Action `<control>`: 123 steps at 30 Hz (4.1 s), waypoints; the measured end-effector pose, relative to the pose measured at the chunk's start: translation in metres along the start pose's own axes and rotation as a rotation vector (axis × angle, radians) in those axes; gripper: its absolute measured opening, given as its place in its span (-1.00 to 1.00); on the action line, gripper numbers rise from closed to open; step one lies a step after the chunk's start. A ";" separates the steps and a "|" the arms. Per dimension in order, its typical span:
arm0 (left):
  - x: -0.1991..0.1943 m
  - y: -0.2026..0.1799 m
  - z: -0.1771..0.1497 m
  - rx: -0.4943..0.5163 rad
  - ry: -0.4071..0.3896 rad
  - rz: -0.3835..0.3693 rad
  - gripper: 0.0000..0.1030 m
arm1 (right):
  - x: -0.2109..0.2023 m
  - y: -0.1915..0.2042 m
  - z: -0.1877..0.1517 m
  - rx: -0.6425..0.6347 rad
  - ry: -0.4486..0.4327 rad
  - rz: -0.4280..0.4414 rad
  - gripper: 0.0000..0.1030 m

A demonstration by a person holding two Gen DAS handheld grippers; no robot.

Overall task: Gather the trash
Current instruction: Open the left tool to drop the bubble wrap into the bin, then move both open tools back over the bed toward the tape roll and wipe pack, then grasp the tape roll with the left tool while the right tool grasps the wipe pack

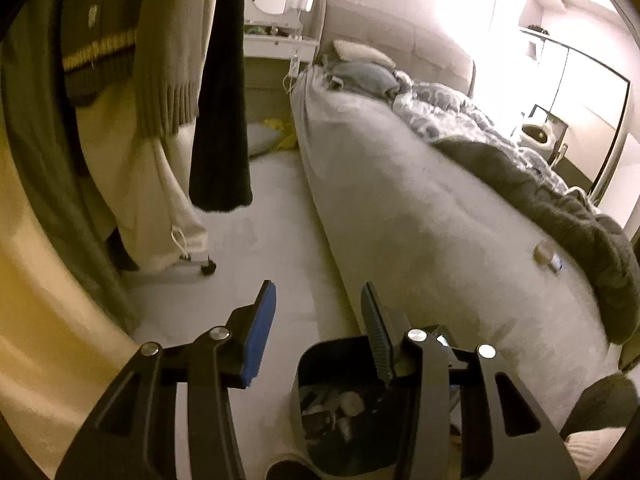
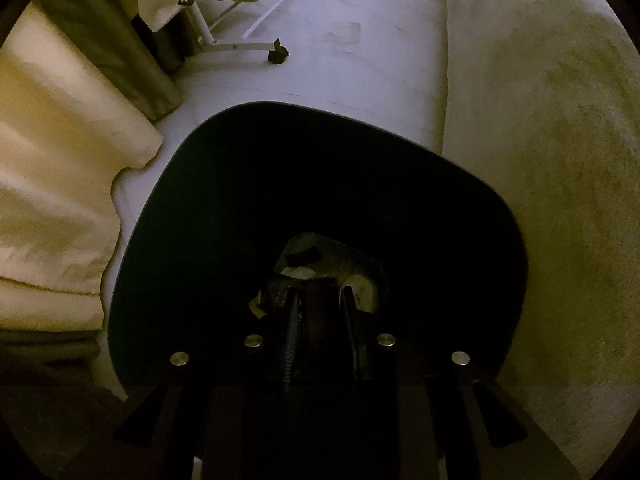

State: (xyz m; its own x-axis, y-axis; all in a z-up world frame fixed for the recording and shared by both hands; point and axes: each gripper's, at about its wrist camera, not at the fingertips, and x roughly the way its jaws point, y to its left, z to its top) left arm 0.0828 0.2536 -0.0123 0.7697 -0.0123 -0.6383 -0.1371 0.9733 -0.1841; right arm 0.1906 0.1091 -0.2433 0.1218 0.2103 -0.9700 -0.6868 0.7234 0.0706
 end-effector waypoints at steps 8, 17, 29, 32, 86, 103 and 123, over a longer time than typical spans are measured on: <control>-0.015 -0.002 0.021 0.002 -0.046 0.009 -0.01 | -0.007 0.001 -0.004 0.009 -0.018 -0.001 -0.03; -0.030 -0.019 0.050 0.013 -0.140 0.017 0.20 | -0.048 0.003 -0.008 -0.036 -0.115 0.031 0.18; -0.013 -0.074 0.067 0.034 -0.186 -0.036 0.84 | -0.161 -0.039 -0.001 -0.047 -0.385 -0.001 0.66; -0.005 -0.094 0.070 0.054 -0.186 -0.046 0.90 | -0.186 -0.061 0.000 -0.040 -0.432 -0.024 0.80; 0.172 -0.355 0.039 0.227 0.064 -0.281 0.93 | -0.234 -0.346 -0.118 0.196 -0.494 -0.147 0.93; 0.214 -0.398 0.015 0.272 0.184 -0.324 0.91 | -0.218 -0.365 -0.122 0.210 -0.475 -0.082 0.93; 0.231 -0.399 0.015 0.264 0.247 -0.370 -0.05 | -0.217 -0.368 -0.117 0.213 -0.466 -0.097 0.93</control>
State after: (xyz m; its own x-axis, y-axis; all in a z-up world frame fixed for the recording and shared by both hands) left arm 0.3244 -0.1345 -0.0752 0.5623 -0.3896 -0.7294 0.3032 0.9178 -0.2564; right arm 0.3333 -0.2794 -0.0861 0.5169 0.3713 -0.7713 -0.5019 0.8614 0.0783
